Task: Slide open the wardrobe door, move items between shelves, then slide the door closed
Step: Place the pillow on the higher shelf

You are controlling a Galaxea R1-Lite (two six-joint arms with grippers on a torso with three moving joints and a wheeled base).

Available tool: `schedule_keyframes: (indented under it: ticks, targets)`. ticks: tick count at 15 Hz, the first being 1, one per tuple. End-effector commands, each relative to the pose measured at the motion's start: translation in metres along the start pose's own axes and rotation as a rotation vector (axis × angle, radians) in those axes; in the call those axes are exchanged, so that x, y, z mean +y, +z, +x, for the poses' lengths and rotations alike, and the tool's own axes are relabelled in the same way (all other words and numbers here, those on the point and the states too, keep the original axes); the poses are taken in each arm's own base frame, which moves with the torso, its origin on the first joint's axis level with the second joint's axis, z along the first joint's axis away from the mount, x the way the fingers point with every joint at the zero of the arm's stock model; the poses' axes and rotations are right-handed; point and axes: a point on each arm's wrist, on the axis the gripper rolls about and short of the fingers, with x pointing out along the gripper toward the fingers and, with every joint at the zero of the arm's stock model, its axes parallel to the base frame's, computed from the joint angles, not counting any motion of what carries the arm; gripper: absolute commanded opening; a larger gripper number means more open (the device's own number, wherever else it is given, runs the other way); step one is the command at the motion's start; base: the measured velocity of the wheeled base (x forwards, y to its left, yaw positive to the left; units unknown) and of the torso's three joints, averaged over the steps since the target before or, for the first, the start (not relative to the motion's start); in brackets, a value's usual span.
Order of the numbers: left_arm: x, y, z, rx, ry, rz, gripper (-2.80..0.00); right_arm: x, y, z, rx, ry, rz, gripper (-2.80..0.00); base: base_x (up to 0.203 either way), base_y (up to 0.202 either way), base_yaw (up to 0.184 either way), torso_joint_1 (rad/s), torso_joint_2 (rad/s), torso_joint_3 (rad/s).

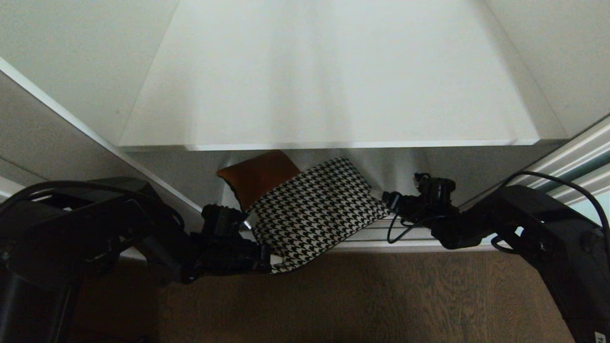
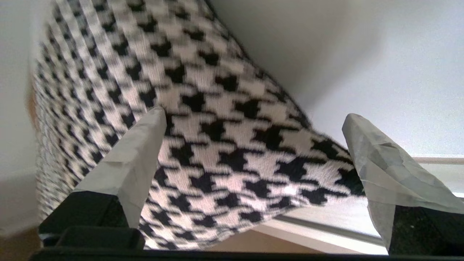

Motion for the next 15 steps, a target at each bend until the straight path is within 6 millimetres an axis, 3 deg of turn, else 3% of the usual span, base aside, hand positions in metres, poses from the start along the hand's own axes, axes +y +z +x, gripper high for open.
schedule_keyframes:
  ticks: [1,5,15]
  targets:
    - [0.000,0.000,0.001,0.000,-0.003,-0.001,-2.80,-0.001,-0.006,-0.002,0.019,-0.007,0.006,0.00,0.000,0.000,0.000,0.000,0.00,0.000]
    - [0.000,0.000,0.001,-0.001,-0.002,-0.004,-2.80,0.003,-0.014,-0.015,0.044,0.007,0.007,0.00,0.000,0.000,0.000,0.000,0.00,0.000]
    - [0.000,0.000,0.000,-0.003,-0.004,-0.003,-2.80,-0.006,-0.028,-0.003,0.061,0.003,-0.042,0.00,0.000,0.000,0.000,0.000,0.00,0.000]
